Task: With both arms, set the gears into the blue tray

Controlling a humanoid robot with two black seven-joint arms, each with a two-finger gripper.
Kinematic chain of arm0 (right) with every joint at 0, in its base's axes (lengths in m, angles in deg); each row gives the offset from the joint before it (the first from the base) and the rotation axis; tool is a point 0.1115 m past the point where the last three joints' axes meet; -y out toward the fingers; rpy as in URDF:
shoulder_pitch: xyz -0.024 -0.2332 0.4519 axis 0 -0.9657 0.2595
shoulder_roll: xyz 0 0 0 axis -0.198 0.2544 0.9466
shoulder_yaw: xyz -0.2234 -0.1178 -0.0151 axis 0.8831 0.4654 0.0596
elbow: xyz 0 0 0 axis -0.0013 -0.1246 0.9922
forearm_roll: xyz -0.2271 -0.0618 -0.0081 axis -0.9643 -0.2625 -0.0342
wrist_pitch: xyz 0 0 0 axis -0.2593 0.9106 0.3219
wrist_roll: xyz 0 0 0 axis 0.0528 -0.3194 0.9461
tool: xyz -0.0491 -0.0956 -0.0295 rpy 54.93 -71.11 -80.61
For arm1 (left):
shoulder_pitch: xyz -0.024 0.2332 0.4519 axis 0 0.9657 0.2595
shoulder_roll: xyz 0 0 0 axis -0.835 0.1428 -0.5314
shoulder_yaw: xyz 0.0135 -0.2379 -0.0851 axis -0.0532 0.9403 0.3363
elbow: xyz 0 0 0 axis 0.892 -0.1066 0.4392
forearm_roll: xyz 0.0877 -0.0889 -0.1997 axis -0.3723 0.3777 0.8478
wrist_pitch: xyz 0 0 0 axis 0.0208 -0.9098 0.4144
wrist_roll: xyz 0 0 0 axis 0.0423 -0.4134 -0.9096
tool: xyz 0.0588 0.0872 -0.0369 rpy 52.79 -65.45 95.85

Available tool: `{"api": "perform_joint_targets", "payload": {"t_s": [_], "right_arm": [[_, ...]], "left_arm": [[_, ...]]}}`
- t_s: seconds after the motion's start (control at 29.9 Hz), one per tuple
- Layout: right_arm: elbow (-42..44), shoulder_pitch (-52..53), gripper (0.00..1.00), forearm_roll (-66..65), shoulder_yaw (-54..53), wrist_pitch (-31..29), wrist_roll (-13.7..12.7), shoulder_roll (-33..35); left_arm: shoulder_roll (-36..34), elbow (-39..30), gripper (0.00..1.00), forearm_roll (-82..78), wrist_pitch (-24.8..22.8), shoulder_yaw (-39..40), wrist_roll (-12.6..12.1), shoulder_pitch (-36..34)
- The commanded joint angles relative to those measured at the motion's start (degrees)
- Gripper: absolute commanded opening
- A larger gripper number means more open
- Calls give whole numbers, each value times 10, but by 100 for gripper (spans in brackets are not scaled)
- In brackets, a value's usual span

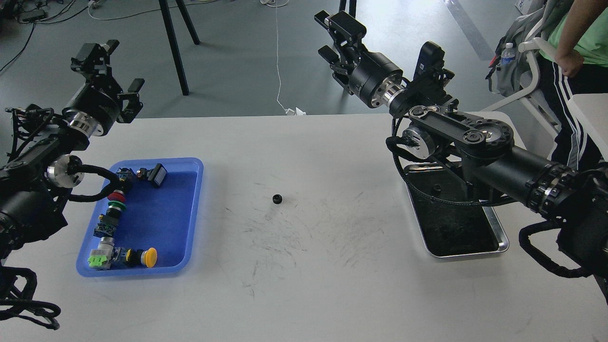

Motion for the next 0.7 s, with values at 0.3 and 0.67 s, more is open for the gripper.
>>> {"api": "perform_joint_targets", "payload": {"t_s": [0.3, 0.67], "right_arm": [[-4, 4, 80, 4, -3, 6, -1, 17], [4, 4, 83, 61, -21, 8, -1, 29]], "left_arm": [[2, 0, 98, 74, 46, 108, 0, 12], [15, -125, 99, 42, 61, -39, 0, 1]]}}
